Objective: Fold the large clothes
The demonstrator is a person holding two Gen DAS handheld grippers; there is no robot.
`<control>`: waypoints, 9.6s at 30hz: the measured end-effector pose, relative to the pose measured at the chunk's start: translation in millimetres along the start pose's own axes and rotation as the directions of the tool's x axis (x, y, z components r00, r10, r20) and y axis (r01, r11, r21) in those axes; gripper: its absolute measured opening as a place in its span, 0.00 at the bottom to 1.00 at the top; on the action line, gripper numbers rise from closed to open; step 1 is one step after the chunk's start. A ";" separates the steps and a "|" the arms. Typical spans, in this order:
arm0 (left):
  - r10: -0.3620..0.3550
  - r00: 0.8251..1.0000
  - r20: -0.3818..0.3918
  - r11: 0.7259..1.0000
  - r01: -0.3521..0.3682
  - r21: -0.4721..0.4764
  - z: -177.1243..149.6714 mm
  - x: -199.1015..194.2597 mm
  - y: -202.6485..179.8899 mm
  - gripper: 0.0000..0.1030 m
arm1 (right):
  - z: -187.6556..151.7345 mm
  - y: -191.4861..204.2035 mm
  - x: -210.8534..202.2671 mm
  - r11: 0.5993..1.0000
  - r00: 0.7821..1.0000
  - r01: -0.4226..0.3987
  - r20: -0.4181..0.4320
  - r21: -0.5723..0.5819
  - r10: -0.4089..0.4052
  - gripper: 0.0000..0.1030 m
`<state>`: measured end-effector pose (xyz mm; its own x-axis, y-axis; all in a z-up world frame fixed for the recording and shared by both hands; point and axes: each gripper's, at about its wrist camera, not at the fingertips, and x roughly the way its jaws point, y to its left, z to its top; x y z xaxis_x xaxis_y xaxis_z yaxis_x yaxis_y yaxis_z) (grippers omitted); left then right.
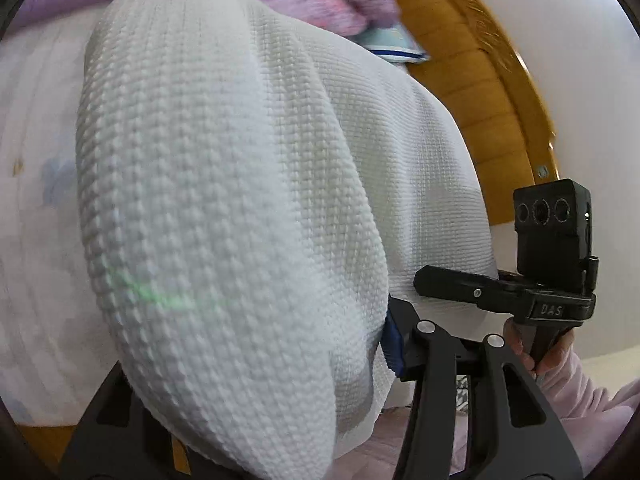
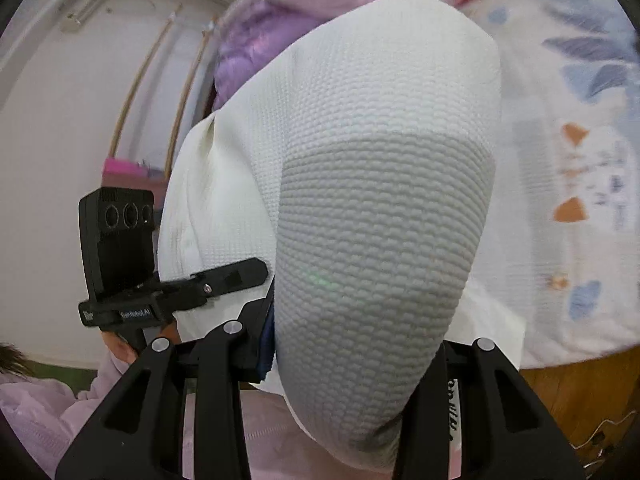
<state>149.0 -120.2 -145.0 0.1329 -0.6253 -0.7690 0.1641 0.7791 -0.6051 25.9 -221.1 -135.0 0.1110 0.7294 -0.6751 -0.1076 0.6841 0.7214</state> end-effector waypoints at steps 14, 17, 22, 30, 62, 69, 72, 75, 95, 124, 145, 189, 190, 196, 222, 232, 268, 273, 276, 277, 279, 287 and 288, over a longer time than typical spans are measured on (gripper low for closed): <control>-0.012 0.995 0.095 0.959 -0.016 0.284 -58.3 26.1 -215.1 0.49 | -101.5 -51.2 -220.6 0.994 0.912 0.047 0.401 0.098 -0.083 0.35; -0.032 0.997 0.068 0.947 0.009 0.321 -59.3 40.9 -239.2 0.49 | -117.0 -54.7 -239.9 0.985 0.882 0.079 0.449 0.153 -0.140 0.35; -0.057 0.998 0.034 0.918 0.039 0.396 -43.9 68.5 -275.6 0.49 | -122.5 -55.9 -260.0 0.962 0.829 0.095 0.515 0.256 -0.219 0.35; -0.126 0.991 -0.047 0.850 0.132 0.509 -13.8 98.4 -319.4 0.49 | -125.9 -81.2 -265.5 0.908 0.699 0.087 0.624 0.411 -0.350 0.35; 0.153 0.986 0.062 0.962 -0.163 0.218 124.4 263.9 -339.2 0.49 | 200.9 -391.7 -390.1 0.986 0.925 0.099 0.353 0.134 -0.140 0.37; 0.449 0.894 -0.002 0.891 -0.447 0.081 183.6 360.2 -257.9 0.73 | 279.6 -512.1 -321.5 0.885 0.918 0.310 0.133 0.347 -0.373 0.60; 0.466 0.885 0.022 0.882 -0.466 0.065 185.9 365.3 -231.2 0.73 | 270.2 -513.9 -309.4 0.905 0.903 0.314 0.205 0.286 -0.378 0.60; 0.530 0.847 0.038 0.841 -0.531 0.106 198.6 389.1 -247.1 0.71 | 269.6 -503.9 -307.3 0.866 0.841 0.424 0.240 0.266 -0.485 0.60; 0.570 0.815 -0.110 0.822 -0.564 0.079 224.6 529.4 -167.3 0.25 | 318.3 -651.3 -201.5 0.798 0.812 0.538 0.089 0.271 -0.577 0.25; 0.509 0.846 -0.157 0.861 -0.501 0.093 166.5 554.8 -152.0 0.27 | 243.7 -587.5 -207.2 0.724 0.729 0.666 0.050 0.178 -0.683 0.34; 0.562 0.818 -0.121 0.824 -0.542 0.163 142.3 549.3 -143.0 0.45 | 187.1 -610.0 -207.2 0.696 0.776 0.600 -0.073 0.394 -0.627 0.70; 0.221 0.870 0.441 0.796 -0.423 0.434 -58.1 -14.2 -201.4 0.89 | -16.4 -80.3 -260.4 0.684 0.341 0.592 0.637 0.426 -0.692 0.93; 0.213 0.866 0.453 0.801 -0.420 0.427 -64.8 -23.4 -201.0 0.89 | -22.6 -71.6 -258.6 0.690 0.338 0.597 0.651 0.410 -0.680 0.93; 0.253 0.769 0.588 0.763 -0.532 0.367 -115.6 -76.0 -205.2 0.93 | -63.4 -36.0 -241.2 0.670 0.316 0.648 0.672 0.363 -0.670 0.93; 0.096 0.810 0.578 0.731 -0.451 0.511 -190.3 -172.8 -87.3 0.95 | -150.1 92.7 -112.7 0.568 0.105 0.627 0.665 0.534 -0.740 0.93; 0.052 0.852 0.521 0.743 -0.381 0.550 -169.9 -183.1 -37.9 0.95 | -135.0 112.5 -73.4 0.525 0.045 0.614 0.638 0.589 -0.769 0.93; 0.065 0.861 0.505 0.740 -0.381 0.554 -146.7 -178.4 -35.7 0.95 | -118.2 106.7 -62.8 0.516 0.072 0.593 0.598 0.618 -0.798 0.93; 0.068 0.866 0.495 0.738 -0.377 0.559 -143.7 -178.0 -33.8 0.95 | -116.7 105.1 -62.2 0.511 0.073 0.594 0.590 0.622 -0.804 0.93; 0.073 0.869 0.489 0.741 -0.375 0.557 -141.7 -177.5 -32.3 0.95 | -116.0 104.5 -60.2 0.515 0.083 0.592 0.589 0.619 -0.804 0.93; 0.077 0.872 0.484 0.743 -0.374 0.556 -141.0 -176.9 -31.2 0.95 | -115.3 103.9 -60.7 0.512 0.082 0.595 0.587 0.620 -0.806 0.93; 0.079 0.875 0.477 0.747 -0.369 0.553 -139.7 -175.9 -30.2 0.95 | -116.0 103.7 -61.0 0.513 0.084 0.595 0.586 0.619 -0.806 0.93; 0.090 0.868 0.488 0.744 -0.385 0.547 -139.1 -176.8 -30.0 0.95 | -114.0 103.1 -63.6 0.512 0.088 0.602 0.586 0.613 -0.805 0.93; 0.092 0.867 0.489 0.743 -0.387 0.546 -139.1 -176.9 -29.7 0.95 | -113.5 102.7 -63.9 0.507 0.085 0.606 0.584 0.613 -0.807 0.93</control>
<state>-15.4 -26.3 -19.6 0.6082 -0.4930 -0.6221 0.6043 0.7958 -0.0398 -104.4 -196.6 -35.3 0.6732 -0.4945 -0.5498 0.6182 0.7843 0.0515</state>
